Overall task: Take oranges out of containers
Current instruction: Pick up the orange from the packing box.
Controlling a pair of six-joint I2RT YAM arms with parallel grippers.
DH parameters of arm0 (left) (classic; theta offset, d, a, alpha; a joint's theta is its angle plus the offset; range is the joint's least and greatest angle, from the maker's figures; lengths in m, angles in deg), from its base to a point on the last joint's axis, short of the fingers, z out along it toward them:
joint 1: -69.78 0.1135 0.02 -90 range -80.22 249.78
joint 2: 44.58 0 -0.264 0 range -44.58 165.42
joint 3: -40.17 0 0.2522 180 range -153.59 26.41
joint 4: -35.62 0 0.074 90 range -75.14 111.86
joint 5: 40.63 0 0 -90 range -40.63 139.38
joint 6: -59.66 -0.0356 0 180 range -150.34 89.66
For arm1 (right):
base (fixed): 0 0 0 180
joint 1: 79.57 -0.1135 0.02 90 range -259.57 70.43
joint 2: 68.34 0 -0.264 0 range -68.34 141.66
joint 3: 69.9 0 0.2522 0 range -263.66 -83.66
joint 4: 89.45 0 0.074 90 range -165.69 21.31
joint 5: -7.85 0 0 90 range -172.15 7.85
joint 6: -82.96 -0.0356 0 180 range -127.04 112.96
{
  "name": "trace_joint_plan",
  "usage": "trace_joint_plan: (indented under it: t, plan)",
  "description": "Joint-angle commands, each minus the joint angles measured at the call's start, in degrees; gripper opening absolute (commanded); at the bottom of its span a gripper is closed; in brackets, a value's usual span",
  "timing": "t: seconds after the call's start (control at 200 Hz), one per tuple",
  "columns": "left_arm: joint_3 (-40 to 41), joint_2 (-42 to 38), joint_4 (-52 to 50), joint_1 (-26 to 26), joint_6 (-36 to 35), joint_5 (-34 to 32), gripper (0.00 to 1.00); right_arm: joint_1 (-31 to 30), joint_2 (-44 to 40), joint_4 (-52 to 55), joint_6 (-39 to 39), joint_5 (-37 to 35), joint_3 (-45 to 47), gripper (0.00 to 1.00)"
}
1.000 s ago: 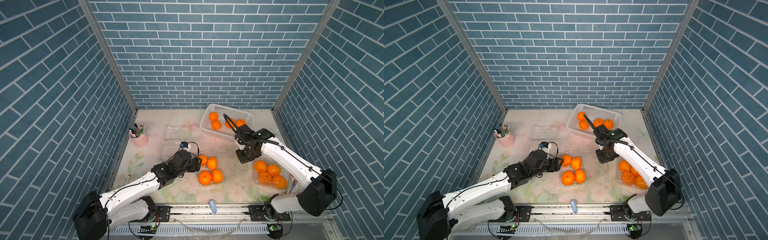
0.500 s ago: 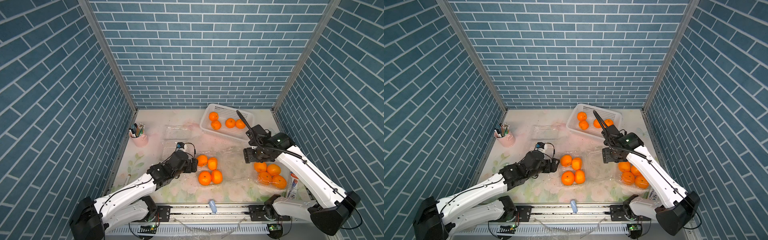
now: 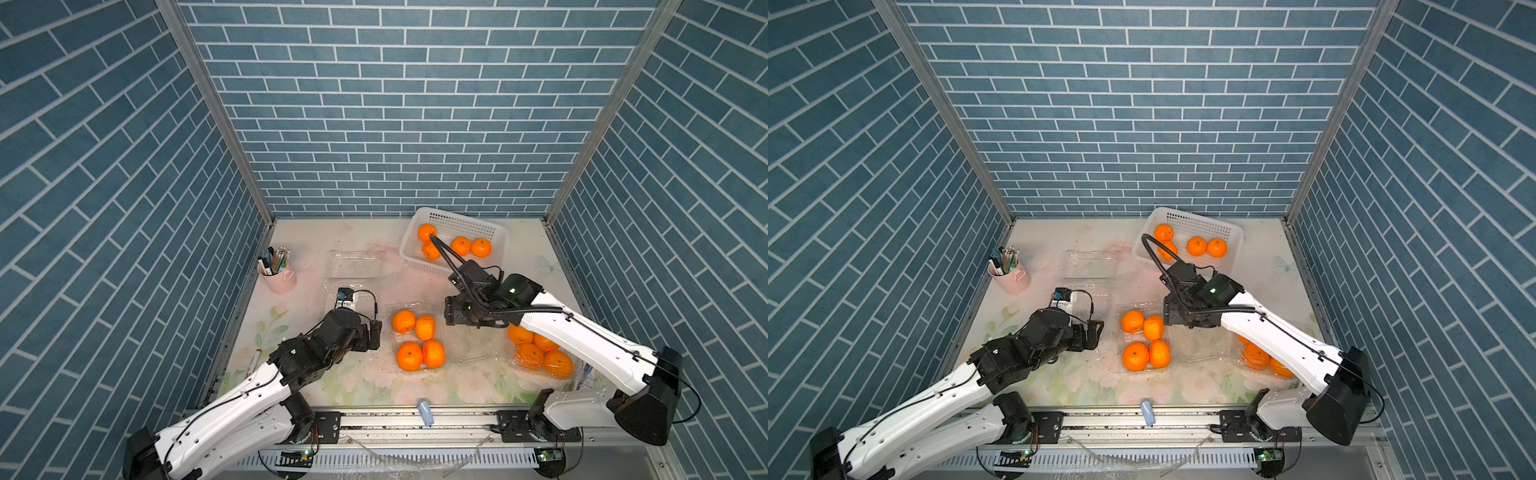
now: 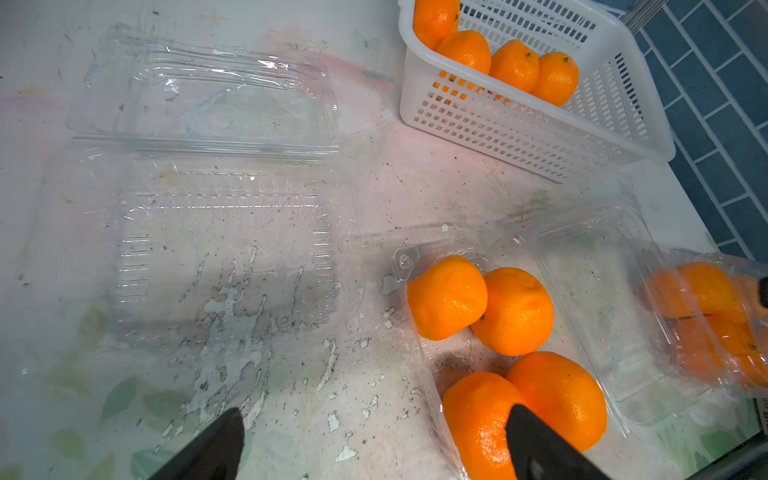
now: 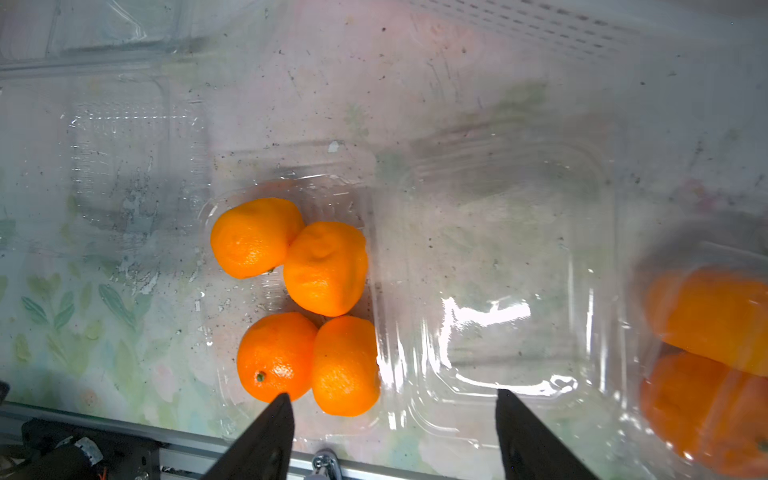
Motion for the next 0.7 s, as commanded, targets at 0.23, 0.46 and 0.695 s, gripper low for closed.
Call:
trace_joint_plan:
  t: [0.23,0.46,0.695]
  plan:
    - [0.8,-6.4,-6.4,0.5,-1.1,-2.0,0.99,-5.2,13.6,-3.7,-10.6,-3.5,-4.7,0.71]
    - [1.5,-9.3,-8.6,0.5,-1.5,-2.8,0.99,-6.4,18.5,-4.2,-10.2,-2.7,-6.4,0.7]
    - [2.0,-12.0,-10.1,0.5,-1.7,-4.2,0.99,-6.3,23.2,-5.2,-7.8,-0.6,-8.1,0.67]
